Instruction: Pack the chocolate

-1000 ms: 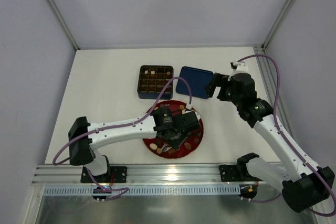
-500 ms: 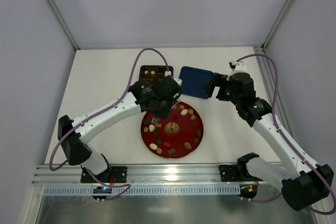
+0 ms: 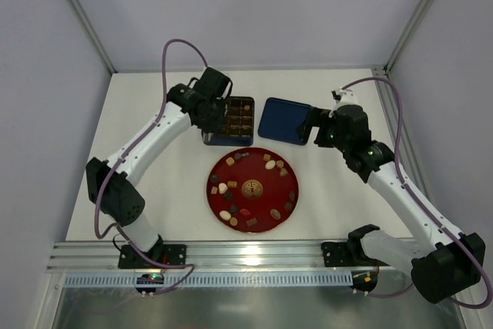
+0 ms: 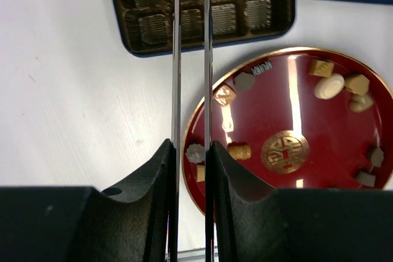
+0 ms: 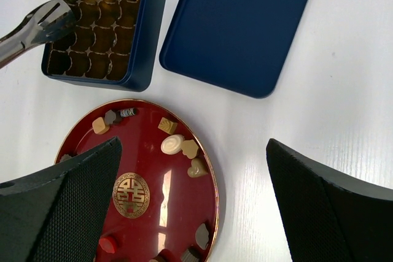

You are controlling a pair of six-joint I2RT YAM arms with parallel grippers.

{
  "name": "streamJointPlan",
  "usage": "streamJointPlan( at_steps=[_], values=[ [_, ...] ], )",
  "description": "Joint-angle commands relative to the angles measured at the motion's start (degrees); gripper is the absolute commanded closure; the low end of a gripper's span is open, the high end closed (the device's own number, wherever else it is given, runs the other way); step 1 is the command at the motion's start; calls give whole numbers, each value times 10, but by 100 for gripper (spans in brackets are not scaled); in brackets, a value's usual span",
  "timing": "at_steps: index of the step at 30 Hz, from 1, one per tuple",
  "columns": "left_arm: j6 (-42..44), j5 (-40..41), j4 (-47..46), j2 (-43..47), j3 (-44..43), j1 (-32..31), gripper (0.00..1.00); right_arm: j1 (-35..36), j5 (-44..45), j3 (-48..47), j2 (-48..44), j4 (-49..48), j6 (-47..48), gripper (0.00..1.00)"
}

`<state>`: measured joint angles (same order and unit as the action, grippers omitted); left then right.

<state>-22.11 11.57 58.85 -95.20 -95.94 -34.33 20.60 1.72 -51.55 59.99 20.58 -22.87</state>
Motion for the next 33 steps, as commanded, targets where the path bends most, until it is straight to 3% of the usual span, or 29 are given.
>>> streamJointPlan(
  at_steps=[1,9,21,33],
  values=[
    [16,4,-32,-9,-20,32,78,-1,-10,-22,3,-28,-6,0],
    [29,20,-47,-42,-20,73,78,-2,-33,-21,8,-34,-9,0],
    [39,27,-53,-64,-20,80,76,-3,-37,-16,7,-34,-12,0],
    [48,33,-51,-64,-24,81,65,-2,-39,-14,6,-35,-14,0]
  ],
)
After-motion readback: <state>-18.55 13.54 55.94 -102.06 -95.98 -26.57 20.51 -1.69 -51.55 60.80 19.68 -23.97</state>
